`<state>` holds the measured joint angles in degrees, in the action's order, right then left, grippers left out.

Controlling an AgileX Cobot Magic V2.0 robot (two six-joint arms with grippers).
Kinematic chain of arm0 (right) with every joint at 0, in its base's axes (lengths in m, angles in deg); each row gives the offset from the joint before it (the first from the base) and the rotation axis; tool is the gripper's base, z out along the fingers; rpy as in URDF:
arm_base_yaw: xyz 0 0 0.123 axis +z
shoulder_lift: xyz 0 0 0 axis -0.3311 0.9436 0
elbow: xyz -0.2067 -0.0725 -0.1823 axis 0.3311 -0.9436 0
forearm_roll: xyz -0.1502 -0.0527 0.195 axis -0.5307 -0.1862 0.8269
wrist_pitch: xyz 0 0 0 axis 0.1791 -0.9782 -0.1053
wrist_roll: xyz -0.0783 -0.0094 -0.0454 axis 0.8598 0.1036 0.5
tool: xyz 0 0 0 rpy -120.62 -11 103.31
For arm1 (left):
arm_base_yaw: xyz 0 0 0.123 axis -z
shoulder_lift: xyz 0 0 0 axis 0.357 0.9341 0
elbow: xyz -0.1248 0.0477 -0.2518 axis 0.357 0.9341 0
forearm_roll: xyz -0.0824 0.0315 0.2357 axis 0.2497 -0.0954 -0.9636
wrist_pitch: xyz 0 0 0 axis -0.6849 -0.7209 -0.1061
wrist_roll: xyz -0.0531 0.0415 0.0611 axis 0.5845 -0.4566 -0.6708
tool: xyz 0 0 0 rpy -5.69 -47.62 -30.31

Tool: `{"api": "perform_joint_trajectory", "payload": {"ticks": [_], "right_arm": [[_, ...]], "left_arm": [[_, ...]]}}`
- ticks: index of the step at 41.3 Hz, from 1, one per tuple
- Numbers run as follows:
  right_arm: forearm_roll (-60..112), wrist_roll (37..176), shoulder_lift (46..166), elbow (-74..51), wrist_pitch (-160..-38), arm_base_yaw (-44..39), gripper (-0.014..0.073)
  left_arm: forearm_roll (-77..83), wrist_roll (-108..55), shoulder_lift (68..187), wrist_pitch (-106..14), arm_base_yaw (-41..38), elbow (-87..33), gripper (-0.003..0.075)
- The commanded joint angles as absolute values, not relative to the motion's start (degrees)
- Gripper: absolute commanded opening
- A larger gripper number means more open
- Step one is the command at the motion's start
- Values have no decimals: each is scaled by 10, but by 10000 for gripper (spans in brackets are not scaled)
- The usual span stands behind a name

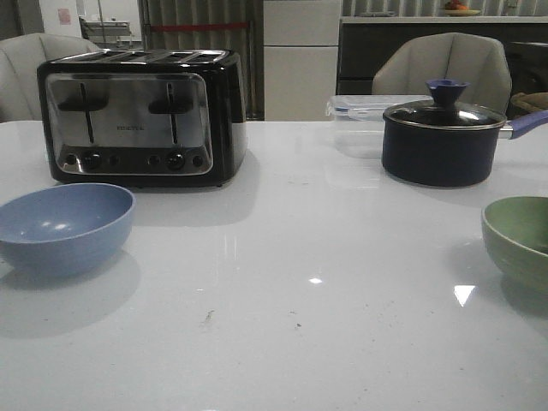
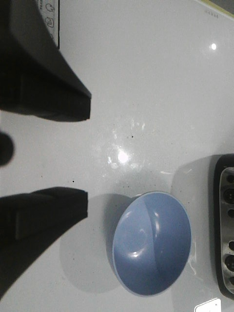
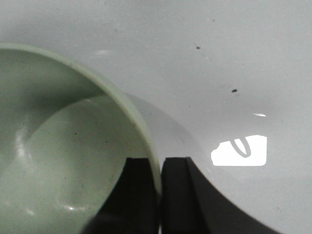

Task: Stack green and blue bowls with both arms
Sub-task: 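Grasp the green bowl rim with the right gripper and drag it toward the table center, then open the right gripper and raise it away from the green bowl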

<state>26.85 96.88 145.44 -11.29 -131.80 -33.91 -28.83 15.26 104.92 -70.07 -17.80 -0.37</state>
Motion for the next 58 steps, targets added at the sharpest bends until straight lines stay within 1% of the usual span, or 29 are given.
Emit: {"api": "perform_joint_trajectory", "payload": {"ticks": [1,11,18,24,34,44,47,50,54,57,58], "right_arm": [[277,979,1420,-74,-1337,-316,66],[265,979,1411,15,-1394,-191,66],[266,977,1412,30,-1368,-92,66],[275,973,1419,30,-1344,-27,66],[302,970,1470,31,-1316,35,66],[322,970,1527,33,-1278,49,84],[322,970,1535,33,-1276,49,124],[322,970,1536,33,-1268,49,208],[322,970,1534,33,-1252,49,367],[322,970,1524,34,-1247,49,445],[320,970,1520,34,-1247,49,458]], "left_arm": [[-287,153,1052,-660,-174,-21,380],[-287,153,1052,-660,-174,-21,380],[-287,153,1052,-660,-174,-21,380],[-287,153,1052,-660,-174,-21,380],[-287,153,1052,-660,-174,-21,380],[-287,153,1052,-660,-174,-21,380],[-287,153,1052,-660,-174,-21,380],[-287,153,1052,-660,-174,-21,380],[-287,153,1052,-660,-174,-21,380],[-287,153,1052,-659,-174,-21,380],[-287,153,1052,-659,-174,-21,380]]}}
